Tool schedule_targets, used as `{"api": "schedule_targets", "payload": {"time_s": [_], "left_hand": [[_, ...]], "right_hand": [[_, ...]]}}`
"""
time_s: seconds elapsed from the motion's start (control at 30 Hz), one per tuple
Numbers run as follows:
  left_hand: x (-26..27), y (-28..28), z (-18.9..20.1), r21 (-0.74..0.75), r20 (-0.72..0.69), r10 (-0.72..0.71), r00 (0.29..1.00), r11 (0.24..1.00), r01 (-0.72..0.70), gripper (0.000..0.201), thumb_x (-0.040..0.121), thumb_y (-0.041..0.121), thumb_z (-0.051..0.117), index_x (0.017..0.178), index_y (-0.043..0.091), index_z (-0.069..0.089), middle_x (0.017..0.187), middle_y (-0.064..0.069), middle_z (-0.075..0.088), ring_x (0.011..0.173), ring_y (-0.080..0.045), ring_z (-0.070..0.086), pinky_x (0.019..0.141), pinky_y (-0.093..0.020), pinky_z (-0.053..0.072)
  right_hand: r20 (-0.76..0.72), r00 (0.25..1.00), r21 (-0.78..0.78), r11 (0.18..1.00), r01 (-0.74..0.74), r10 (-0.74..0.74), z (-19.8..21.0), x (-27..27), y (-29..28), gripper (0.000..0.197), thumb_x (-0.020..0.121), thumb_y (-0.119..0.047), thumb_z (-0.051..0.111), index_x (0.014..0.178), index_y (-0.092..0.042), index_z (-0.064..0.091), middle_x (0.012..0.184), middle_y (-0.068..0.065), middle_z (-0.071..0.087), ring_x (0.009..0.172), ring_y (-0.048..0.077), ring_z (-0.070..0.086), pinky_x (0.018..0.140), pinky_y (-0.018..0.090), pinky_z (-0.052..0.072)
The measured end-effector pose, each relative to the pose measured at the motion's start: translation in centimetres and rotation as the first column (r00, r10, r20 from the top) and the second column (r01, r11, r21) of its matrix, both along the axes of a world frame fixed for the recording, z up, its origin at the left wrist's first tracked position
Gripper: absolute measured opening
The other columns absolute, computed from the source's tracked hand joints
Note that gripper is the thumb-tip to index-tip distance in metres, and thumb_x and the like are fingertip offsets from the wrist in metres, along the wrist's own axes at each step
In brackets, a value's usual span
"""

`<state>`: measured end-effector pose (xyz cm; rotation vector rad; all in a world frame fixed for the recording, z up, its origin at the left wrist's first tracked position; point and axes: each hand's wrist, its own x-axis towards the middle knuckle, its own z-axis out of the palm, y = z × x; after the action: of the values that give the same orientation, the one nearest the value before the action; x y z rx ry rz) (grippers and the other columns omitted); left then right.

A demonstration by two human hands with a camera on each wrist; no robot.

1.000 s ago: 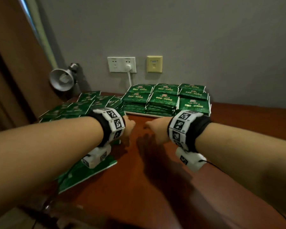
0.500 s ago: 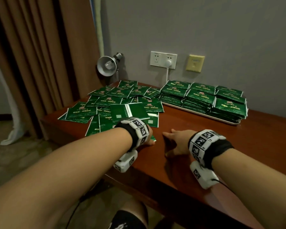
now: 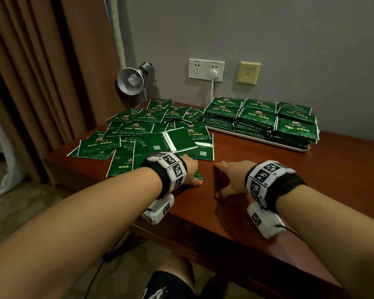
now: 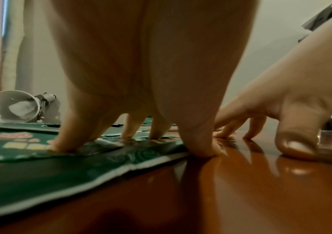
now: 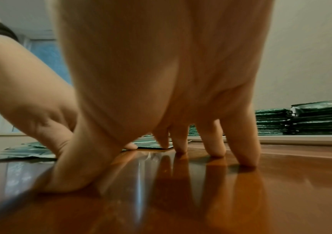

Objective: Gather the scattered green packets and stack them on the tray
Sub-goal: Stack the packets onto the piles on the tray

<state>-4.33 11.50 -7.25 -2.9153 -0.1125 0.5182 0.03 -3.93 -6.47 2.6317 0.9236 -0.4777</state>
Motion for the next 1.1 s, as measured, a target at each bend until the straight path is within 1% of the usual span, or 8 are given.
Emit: {"api": "schedule_targets", "payload": {"time_s": [0.1,0.33,0.47,0.6,0.73,0.87,1.0,1.1], "left_hand": [[-0.6,0.2,0.3,-0.024,-0.027,-0.077,0.997,0.997,0.077,0.079,0.094,0.055,0.049,0.153,0.013,0.019,0.156,-0.019,0.021,0.134,-0.037,0.041,0.105,-0.045,0.042],[-1.8,0.2,0.4,-0.191,0.052,-0.249,0.967,0.948,0.254,0.086,0.088,0.05,0.063,0.154,0.016,0.019,0.161,-0.004,0.016,0.144,-0.024,0.027,0.113,-0.032,0.027],[-2.2,-0.1,0.2,-0.331,0.088,-0.262,0.961,0.902,0.276,0.081,0.082,0.035,0.071,0.151,0.022,0.031,0.154,0.002,0.035,0.136,-0.017,0.04,0.109,-0.03,0.037],[-3.0,-0.2,0.5,-0.431,0.037,-0.258,0.965,0.868,0.248,0.075,0.077,0.004,0.058,0.143,0.035,0.041,0.146,0.007,0.043,0.124,-0.018,0.051,0.095,-0.033,0.051],[-3.1,1.0,0.0,-0.497,0.093,-0.212,0.973,0.837,0.23,0.072,0.075,-0.007,0.048,0.128,0.04,0.054,0.14,0.009,0.049,0.112,-0.019,0.06,0.087,-0.042,0.057],[-3.6,0.8,-0.4,-0.338,0.191,-0.252,0.949,0.89,0.305,0.062,0.085,-0.003,0.051,0.142,0.022,0.046,0.146,0.001,0.042,0.132,-0.017,0.042,0.109,-0.029,0.038],[-3.3,0.8,0.2,-0.293,0.26,-0.19,0.947,0.919,0.265,0.058,0.09,0.001,0.044,0.144,0.021,0.044,0.148,-0.003,0.045,0.135,-0.021,0.042,0.111,-0.037,0.036],[-3.4,0.5,0.7,-0.278,0.264,-0.227,0.938,0.913,0.299,0.061,0.089,0.002,0.041,0.146,0.022,0.041,0.152,-0.001,0.039,0.139,-0.02,0.035,0.115,-0.036,0.03]], "right_hand": [[0.03,0.999,0.061,0.998,0.017,-0.019,-0.1,0.2,-0.2,0.115,0.067,-0.074,0.067,0.152,-0.024,0.008,0.134,0.007,0.055,0.106,0.029,0.061,0.085,0.039,0.053],[0.143,0.988,0.137,0.99,0.039,-0.058,-0.1,1.2,-1.0,0.087,0.083,-0.057,0.063,0.15,-0.02,0.021,0.131,0.008,0.056,0.11,0.029,0.06,0.086,0.038,0.053],[0.243,0.967,0.127,0.991,0.047,-0.077,0.8,1.6,-1.9,0.046,0.087,-0.023,0.059,0.131,-0.027,0.049,0.103,0.0,0.063,0.082,0.023,0.057,0.059,0.03,0.047],[0.393,0.906,0.213,0.974,0.077,-0.157,2.3,1.5,-2.7,0.017,0.088,-0.023,0.055,0.099,-0.026,0.067,0.088,0.0,0.063,0.076,0.027,0.059,0.066,0.031,0.048],[0.336,0.918,0.232,0.963,0.134,-0.209,4.0,1.5,-4.2,0.013,0.088,-0.029,0.055,0.081,-0.021,0.063,0.075,-0.001,0.059,0.068,0.023,0.057,0.056,0.026,0.042],[0.232,0.932,0.364,0.913,0.182,-0.278,5.1,2.0,-5.5,0.021,0.088,-0.031,0.058,0.071,-0.019,0.062,0.07,0.001,0.062,0.066,0.022,0.06,0.052,0.025,0.044],[0.075,0.931,0.626,0.744,0.234,-0.356,5.5,1.8,-5.7,0.024,0.089,-0.027,0.062,0.075,-0.008,0.064,0.074,0.009,0.07,0.07,0.023,0.068,0.067,0.035,0.059],[-0.003,0.906,0.702,0.645,0.304,-0.424,5.2,1.8,-5.8,0.02,0.09,-0.023,0.057,0.085,-0.004,0.062,0.07,0.009,0.067,0.062,0.02,0.067,0.061,0.032,0.058]]}}
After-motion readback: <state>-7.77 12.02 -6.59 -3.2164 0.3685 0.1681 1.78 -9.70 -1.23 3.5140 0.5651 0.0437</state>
